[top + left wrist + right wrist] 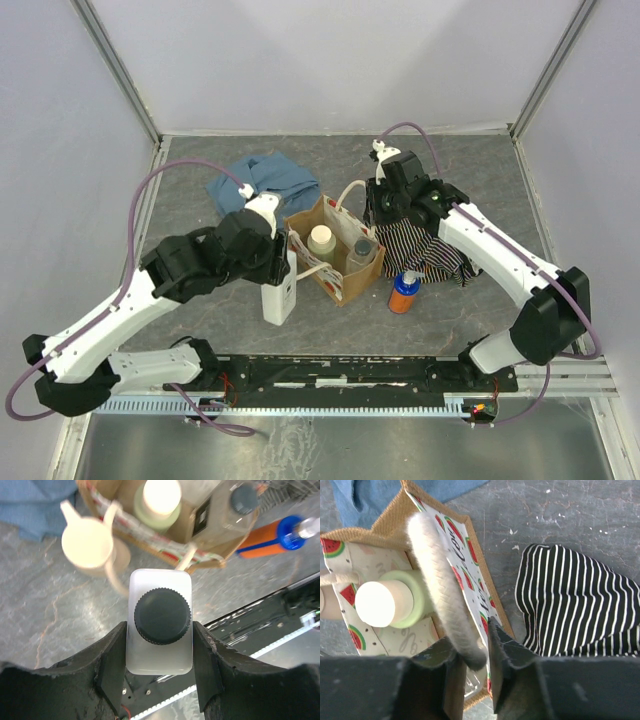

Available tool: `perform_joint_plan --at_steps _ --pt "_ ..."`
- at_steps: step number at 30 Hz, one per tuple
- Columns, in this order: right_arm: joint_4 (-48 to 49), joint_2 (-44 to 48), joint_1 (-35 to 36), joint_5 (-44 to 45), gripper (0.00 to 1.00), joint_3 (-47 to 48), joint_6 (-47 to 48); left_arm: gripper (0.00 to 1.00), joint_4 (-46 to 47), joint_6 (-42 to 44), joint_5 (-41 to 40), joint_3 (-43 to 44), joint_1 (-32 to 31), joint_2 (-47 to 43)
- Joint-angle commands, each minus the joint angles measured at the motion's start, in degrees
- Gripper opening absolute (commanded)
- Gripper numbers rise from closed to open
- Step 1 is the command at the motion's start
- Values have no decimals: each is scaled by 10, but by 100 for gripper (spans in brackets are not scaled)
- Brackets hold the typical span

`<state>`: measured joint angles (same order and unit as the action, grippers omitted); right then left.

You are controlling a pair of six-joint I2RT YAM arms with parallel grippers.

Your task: Take the personal care products out of the canvas bag

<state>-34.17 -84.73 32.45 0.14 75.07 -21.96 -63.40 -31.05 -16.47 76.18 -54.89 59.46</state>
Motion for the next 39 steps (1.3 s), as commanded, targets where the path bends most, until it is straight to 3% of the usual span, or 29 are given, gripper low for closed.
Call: perform_joint_plan --at_steps 1,5,16,27,30,39 --pt "-42 45 -4 19 47 40 25 33 153 -40 -51 -65 -1 -75" --pt "-61 74 -3 27 56 41 35 34 202 -48 -75 -136 -2 -102" --pt "-75 75 -3 9 58 44 29 36 290 -61 -124 -253 -2 -111" --pt "-72 69 -3 4 58 38 30 56 291 -62 -163 -256 -2 -142" --pt "-70 67 -3 1 58 35 29 72 290 -62 -182 -257 -2 -153" --pt "-68 72 -3 -3 58 28 29 79 271 -71 -169 -242 -1 -164"
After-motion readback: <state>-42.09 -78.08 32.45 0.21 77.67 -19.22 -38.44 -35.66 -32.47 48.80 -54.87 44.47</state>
